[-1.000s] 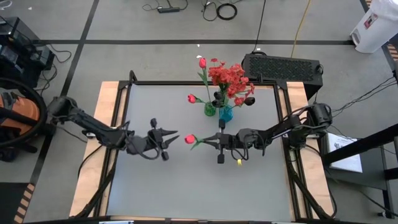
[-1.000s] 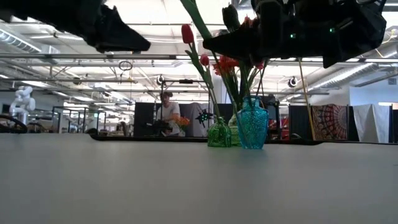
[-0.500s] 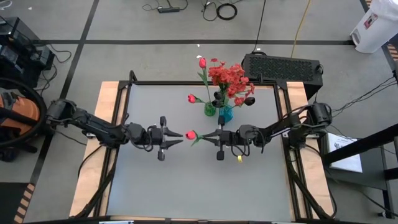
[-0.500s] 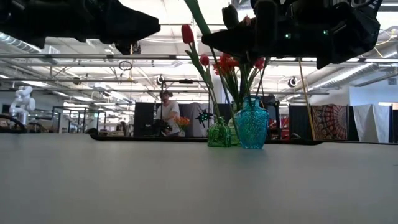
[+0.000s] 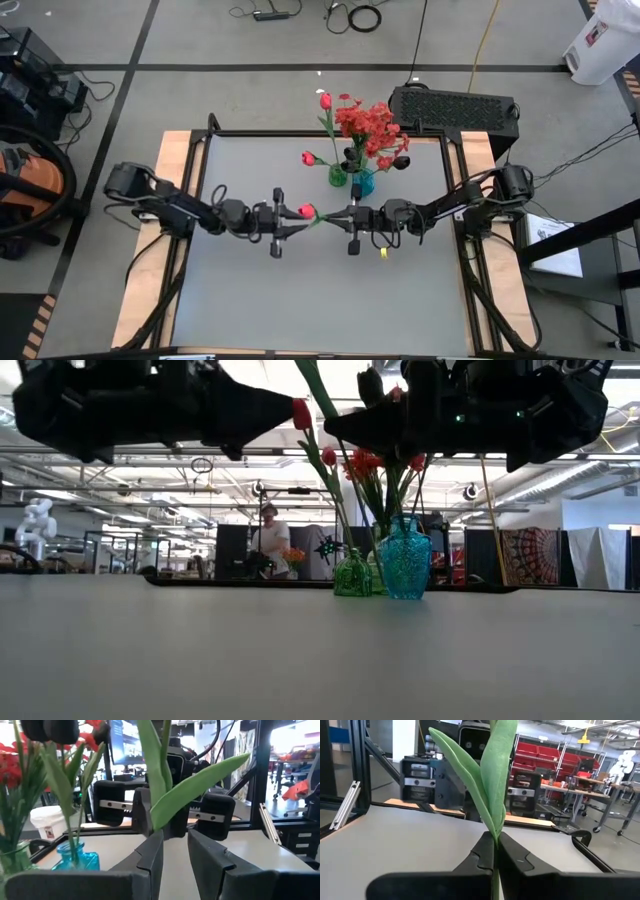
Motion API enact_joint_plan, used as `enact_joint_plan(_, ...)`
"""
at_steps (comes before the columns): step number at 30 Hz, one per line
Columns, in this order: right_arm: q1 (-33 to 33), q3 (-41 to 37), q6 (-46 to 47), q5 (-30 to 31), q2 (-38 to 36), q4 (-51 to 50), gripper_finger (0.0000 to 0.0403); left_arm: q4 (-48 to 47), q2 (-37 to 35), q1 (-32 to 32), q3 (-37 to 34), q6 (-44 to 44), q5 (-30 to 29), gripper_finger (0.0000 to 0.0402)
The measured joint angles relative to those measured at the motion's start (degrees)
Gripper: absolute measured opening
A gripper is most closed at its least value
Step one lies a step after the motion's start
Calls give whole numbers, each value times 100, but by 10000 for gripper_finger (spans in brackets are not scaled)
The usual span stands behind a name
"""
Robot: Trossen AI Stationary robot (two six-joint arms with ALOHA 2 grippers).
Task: Sort flowers into vase by color
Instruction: Put the pink flower into the bottom green vase
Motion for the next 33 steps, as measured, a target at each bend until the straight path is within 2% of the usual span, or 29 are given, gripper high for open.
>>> enact_joint_plan(11,9,0,66,2,0,-51,0,19,724,31,696,50,41,97)
enact_joint_plan(33,7,-7,249,-72,-2,-89,0,-272,778,144,881,13,50,97)
